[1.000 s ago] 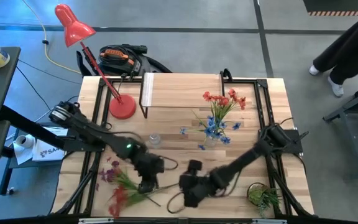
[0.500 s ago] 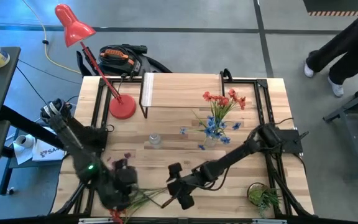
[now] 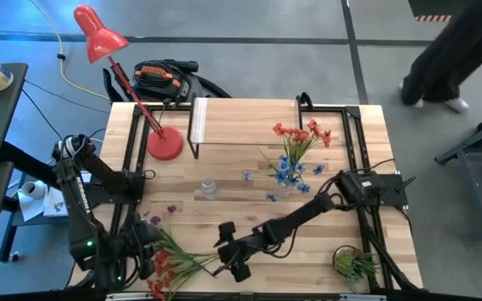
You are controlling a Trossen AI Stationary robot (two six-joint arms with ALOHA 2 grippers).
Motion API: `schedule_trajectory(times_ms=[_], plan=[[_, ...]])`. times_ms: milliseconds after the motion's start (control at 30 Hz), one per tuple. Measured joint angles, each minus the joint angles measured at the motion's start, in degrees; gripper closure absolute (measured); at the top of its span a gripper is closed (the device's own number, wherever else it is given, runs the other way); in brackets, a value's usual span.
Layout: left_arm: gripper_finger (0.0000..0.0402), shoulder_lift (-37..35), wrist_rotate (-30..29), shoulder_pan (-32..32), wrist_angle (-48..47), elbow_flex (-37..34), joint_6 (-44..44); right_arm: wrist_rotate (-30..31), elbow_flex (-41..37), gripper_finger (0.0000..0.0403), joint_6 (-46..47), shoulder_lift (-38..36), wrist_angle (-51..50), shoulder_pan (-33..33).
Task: Pick and place flowers into a vace then onto a shelf
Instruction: Put the orange flowers into the left transparent flower vase
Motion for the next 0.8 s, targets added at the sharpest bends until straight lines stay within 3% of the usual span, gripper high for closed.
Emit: schedule_trajectory(times_ms=[167,433,633,800], plan=[[0.0263,0.0,-0.23,-0.71,-2.26,-0.02,-3.42,-0.19,0.0,0.0078,2.62,2.17,0.2,-0.46],[0.0263,0.0,-0.27,-0.58,-2.47,-0.02,-3.11,-3.76,0.23,0.0099,15.44,3.87,-0.94,-2.16],[0.0263,0.0,-0.33,-0.58,-3.52,-0.02,-3.07,-3.18,0.28,0.0183,19.2,3.91,-2.14,-2.95],[0.0263,0.0,-1.15,-0.57,-4.56,-0.02,-3.03,2.04,0.17,0.0278,19.23,4.05,-2.76,-2.37]])
